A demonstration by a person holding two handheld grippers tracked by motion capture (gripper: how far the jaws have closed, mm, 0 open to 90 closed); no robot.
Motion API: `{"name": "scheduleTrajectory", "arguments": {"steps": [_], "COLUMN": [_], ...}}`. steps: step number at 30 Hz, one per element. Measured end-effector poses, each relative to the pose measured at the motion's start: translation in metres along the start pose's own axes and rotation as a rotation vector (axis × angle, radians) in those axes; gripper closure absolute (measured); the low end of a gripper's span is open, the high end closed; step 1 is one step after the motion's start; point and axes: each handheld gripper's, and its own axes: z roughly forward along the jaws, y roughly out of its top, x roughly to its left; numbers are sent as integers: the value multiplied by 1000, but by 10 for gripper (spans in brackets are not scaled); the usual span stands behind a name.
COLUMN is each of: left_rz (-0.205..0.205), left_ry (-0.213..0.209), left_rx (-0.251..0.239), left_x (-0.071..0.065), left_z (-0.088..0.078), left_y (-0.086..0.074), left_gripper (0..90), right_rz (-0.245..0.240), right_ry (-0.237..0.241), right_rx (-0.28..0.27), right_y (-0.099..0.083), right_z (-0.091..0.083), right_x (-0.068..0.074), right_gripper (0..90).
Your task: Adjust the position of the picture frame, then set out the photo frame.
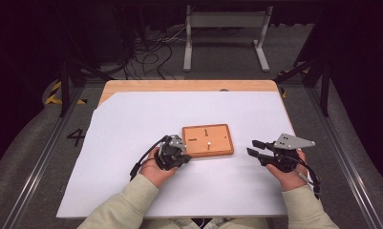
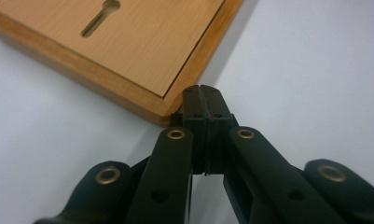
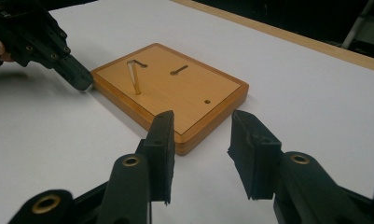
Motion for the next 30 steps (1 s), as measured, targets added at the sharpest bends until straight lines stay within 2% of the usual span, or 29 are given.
{"name": "scheduleTrajectory", "arguments": {"steps": [1,7,9,10,12,15,16,17,19,21,22,23,25,26,30], "left_rz": [-16,-13,-25,-27,-17,9,9,0,-4,-26,-26,-39,-37,-37,-31], "left_ry": [1,22,24,22,-11,-5,-5,5,7,13,13,7,35,35,61], "left_rx": [-1,-8,-5,-6,-30,-86,-86,-132,-149,-208,-208,-236,-304,-304,-385], "left_x": [3,5,5,5,2,-3,-3,-4,-3,-1,-1,0,0,0,0], "left_z": [-1,-2,-3,-4,-11,-25,-25,-34,-37,-44,-44,-47,-52,-52,-57], "left_y": [-1,-1,-2,-2,-2,0,0,-1,-2,-4,-4,-4,-4,-4,-6], "left_gripper": [898,897,897,895,843,762,742,718,691,681,674,656,627,610,566], "right_rz": [-1,-2,-2,-2,-3,1,3,3,4,4,4,6,6,6,15], "right_ry": [2,2,1,1,1,-2,-2,-4,-7,-11,-11,-12,-16,-16,-22], "right_rx": [0,0,-2,-2,-3,-7,-7,-7,-6,-5,-5,-6,-5,-5,-12], "right_y": [0,0,0,0,0,0,0,0,0,0,0,0,0,0,0], "right_z": [0,0,0,0,-1,-2,-3,-3,-3,-4,-4,-4,-4,-4,-5], "right_x": [0,0,0,0,0,-1,-1,-1,-2,-2,-2,-2,-2,-2,-4], "right_gripper": [603,602,602,601,601,601,601,600,598,593,593,590,586,586,570]}}
